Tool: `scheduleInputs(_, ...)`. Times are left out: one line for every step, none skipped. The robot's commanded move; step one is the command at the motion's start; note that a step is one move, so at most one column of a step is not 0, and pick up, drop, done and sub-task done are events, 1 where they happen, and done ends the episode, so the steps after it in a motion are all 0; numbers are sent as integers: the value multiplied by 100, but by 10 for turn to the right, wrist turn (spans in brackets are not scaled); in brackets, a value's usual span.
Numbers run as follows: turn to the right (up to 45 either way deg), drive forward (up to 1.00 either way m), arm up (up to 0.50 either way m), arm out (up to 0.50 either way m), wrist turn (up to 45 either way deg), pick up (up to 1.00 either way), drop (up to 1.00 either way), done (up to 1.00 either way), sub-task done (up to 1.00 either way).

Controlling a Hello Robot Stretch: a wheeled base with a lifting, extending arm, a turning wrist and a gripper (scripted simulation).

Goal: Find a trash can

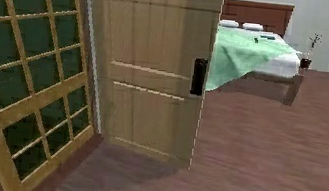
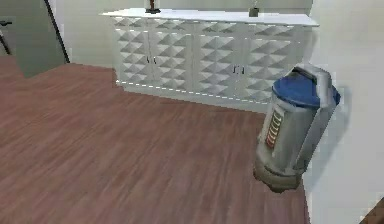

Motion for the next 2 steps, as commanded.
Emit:
scheduleInputs(-450,0,0,0,0,0,0,0,0)
scheduleInputs(-120,0,0,0,0,0,0,0,0)
